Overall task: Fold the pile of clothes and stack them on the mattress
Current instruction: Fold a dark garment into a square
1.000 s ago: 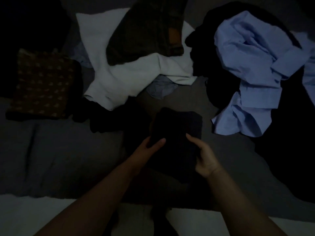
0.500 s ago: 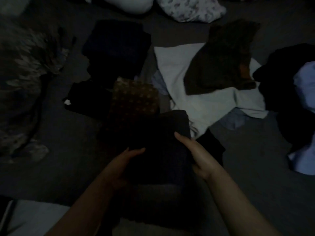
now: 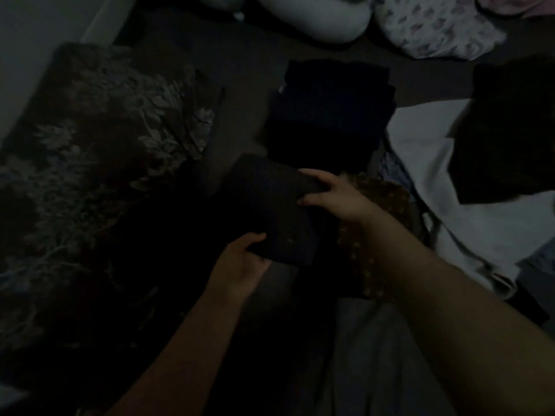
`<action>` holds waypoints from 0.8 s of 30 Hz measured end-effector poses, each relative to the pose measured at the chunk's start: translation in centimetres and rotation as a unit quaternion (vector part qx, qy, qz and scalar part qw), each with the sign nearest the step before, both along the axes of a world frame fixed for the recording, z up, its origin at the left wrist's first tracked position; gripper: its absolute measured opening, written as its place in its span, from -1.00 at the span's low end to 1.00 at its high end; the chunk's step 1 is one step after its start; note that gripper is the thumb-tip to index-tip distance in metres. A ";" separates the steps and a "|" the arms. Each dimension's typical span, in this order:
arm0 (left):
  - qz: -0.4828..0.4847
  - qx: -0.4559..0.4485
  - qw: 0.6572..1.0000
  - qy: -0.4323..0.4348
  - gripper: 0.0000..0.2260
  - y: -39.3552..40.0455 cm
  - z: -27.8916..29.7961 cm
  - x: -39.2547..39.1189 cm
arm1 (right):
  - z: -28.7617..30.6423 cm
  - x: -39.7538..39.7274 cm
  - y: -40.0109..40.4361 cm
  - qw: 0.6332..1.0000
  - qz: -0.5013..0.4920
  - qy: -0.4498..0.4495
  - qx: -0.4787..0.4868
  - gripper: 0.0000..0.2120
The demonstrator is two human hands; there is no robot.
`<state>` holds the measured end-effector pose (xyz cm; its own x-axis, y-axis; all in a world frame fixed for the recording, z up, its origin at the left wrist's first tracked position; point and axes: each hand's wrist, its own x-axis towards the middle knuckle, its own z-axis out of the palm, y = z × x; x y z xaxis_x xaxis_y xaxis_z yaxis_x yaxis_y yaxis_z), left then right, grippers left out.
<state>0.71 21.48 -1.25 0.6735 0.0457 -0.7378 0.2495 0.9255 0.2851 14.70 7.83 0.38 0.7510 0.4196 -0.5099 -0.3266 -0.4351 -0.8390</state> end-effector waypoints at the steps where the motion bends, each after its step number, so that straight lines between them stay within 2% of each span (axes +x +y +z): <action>1: 0.003 -0.006 1.000 0.029 -0.79 0.1 -1.1 0.2 | -0.8 1.0 1.0 0.998 0.026 -0.002 -0.051 -0.44; 4: -0.010 0.026 0.994 0.103 -0.89 -0.1 -4.0 0.6 | -3.5 1.3 2.4 0.964 0.053 -0.072 -0.249 -0.36; 5: -0.015 0.036 0.993 0.115 -0.91 -0.2 -4.8 0.6 | -4.2 0.5 2.5 0.955 0.047 -0.096 -0.277 -0.37; 10: -0.006 0.051 0.993 0.108 -0.69 0.0 -6.2 1.1 | -5.1 -3.4 2.4 0.950 -0.054 -0.242 -0.191 -0.50; 14: -0.004 0.014 0.994 0.107 -0.65 -0.8 -5.8 1.8 | -4.8 -3.4 2.0 0.932 -0.097 -0.311 -0.161 -0.59; 16: -0.012 0.025 0.989 0.142 -0.66 -1.5 -5.7 1.9 | -5.0 -3.7 1.1 0.919 -0.036 -0.330 -0.212 -0.60; 18: -0.032 0.061 0.982 0.174 -0.64 -2.2 -5.7 1.8 | -6.0 -5.3 -0.2 0.880 0.095 -0.377 -0.273 -0.65; 20: -0.040 0.088 0.979 0.181 -0.62 -2.8 -5.7 1.6 | -6.7 -7.2 -1.3 0.852 0.166 -0.381 -0.318 -0.74; 24: -0.014 0.087 0.982 0.169 -0.64 -3.5 -5.5 1.7 | -7.0 -8.0 -2.2 0.849 0.135 -0.403 -0.315 -0.87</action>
